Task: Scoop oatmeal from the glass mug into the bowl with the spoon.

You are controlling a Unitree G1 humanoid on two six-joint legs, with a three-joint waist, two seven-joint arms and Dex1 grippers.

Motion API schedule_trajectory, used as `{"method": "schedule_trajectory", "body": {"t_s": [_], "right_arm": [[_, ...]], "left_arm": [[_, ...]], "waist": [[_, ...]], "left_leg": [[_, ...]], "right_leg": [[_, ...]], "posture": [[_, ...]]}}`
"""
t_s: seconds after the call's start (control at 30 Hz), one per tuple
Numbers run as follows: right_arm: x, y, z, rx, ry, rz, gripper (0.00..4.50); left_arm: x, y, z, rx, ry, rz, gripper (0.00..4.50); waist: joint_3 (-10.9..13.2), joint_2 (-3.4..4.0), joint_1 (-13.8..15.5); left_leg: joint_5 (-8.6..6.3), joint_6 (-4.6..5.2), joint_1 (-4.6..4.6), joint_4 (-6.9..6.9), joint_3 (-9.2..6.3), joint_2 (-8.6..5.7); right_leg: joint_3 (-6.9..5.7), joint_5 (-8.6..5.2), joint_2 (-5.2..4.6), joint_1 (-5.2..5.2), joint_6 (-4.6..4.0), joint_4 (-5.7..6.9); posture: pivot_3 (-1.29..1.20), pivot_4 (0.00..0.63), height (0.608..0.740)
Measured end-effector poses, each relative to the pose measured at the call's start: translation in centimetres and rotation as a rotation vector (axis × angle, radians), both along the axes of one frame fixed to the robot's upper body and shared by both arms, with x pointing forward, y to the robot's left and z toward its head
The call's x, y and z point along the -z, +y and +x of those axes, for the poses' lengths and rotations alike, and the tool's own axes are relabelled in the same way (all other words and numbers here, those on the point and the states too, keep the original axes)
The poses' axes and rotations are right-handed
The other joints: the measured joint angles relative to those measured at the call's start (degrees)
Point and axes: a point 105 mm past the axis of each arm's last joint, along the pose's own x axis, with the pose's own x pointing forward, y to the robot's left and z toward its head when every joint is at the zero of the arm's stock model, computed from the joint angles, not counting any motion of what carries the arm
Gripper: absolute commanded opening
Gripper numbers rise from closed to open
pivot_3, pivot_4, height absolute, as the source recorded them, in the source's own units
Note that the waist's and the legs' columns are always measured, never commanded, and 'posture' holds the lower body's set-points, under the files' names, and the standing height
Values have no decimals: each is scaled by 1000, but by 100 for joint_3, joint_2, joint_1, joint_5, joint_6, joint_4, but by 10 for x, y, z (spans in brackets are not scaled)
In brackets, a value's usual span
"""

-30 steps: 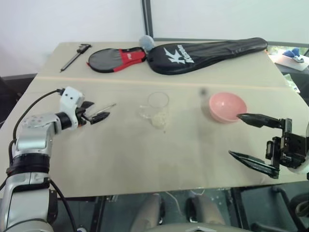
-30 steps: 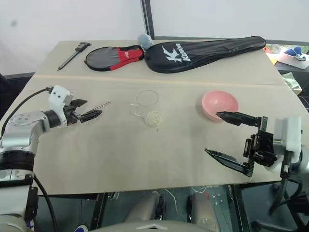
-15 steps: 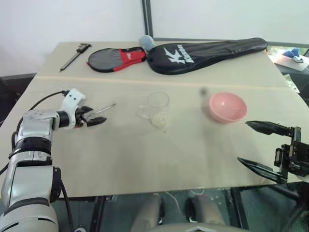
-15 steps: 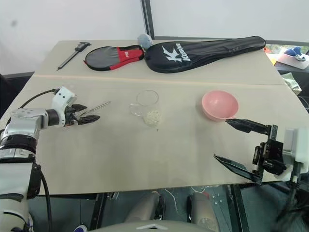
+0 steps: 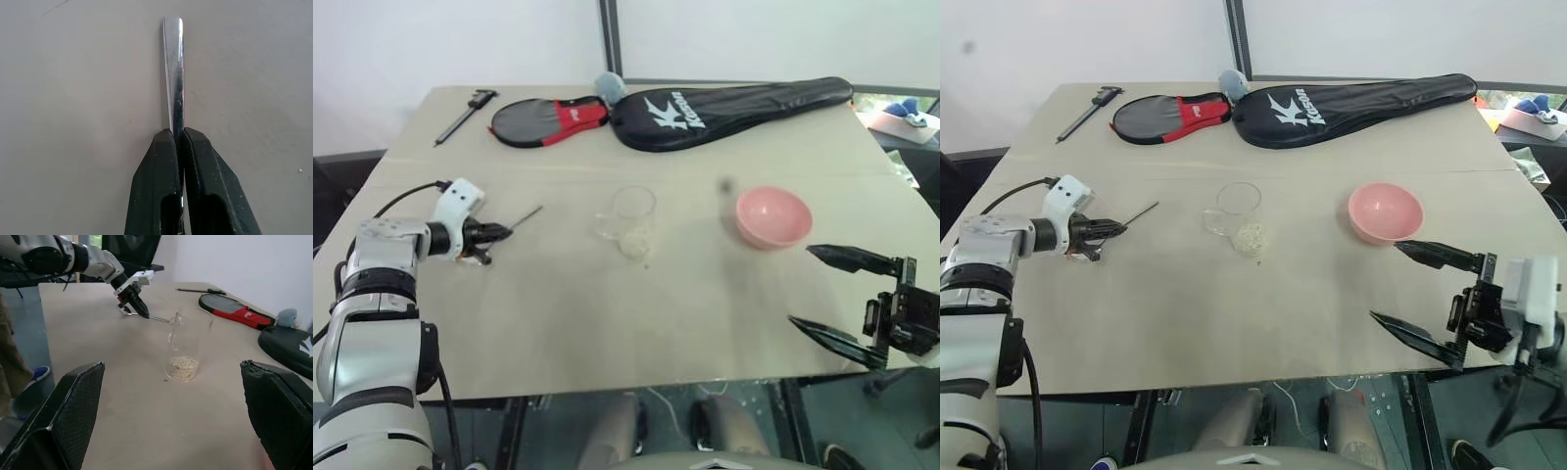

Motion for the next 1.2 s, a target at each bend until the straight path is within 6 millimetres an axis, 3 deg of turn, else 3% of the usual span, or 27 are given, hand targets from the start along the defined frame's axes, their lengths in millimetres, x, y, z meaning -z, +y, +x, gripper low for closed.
{"method": "schedule_trajectory", "body": {"t_s": [0.2,0.23,0.33,0.43,0.6,0.7,0.8,1.0,1.07,1.2], "right_arm": [[-6,7,16,122,-44,31,4500],[-9,8,22,175,-71,39,4500],[-13,10,27,217,-58,52,4500],[-23,19,38,254,-1,24,4500],[-66,62,73,159,72,164,4500],[-88,89,95,109,151,290,4500],[-101,114,115,81,258,387,4500],[-109,134,140,106,373,497,4500],[-115,142,141,91,376,514,4500],[-115,144,142,90,380,518,4500]], "left_arm": [[-7,-6,-11,35,-115,-113,43],[-16,-9,-12,48,-195,-98,43],[-33,-12,-16,44,-315,-99,43],[-70,-40,-16,119,-516,-115,43],[-146,-105,-9,310,-829,-97,43],[-174,-136,-7,410,-937,-101,43],[-181,-163,-7,512,-981,-100,43],[-176,-180,-7,576,-1011,-96,43],[-173,-191,-9,622,-1020,-89,43],[-175,-194,-13,640,-1037,-82,43]], "waist": [[-1,-3,-10],[-1,-3,-4],[0,-2,6],[1,-7,30],[2,-10,-3],[2,-9,-34],[2,-8,-87],[3,-6,-168],[3,-6,-161],[3,-6,-166]], "left_leg": [[9,-16,-49,17,-2,1],[10,-18,-91,44,-2,1],[10,-18,-94,50,-1,-2],[10,-18,-92,65,-5,-2],[14,-22,-73,66,-5,-3],[18,-27,-81,65,0,-4],[19,-27,-98,55,2,-4],[20,-26,-107,66,3,-9],[22,-30,-101,68,1,-8],[23,-33,-94,68,1,-7]], "right_leg": [[1,1,-1,-46,0,7],[1,1,0,-83,0,30],[1,2,-4,-86,1,35],[-4,5,-7,-76,5,40],[-8,19,-3,-67,2,48],[-3,18,6,-80,2,51],[-5,18,11,-94,3,55],[-11,18,10,-97,5,65],[-11,18,11,-96,5,62],[-9,18,12,-96,4,71]], "posture": [[0,150,740],[0,150,740],[0,150,740],[0,150,740],[0,150,740],[0,150,740],[0,150,740],[0,150,740],[0,150,740],[0,150,740]]}}
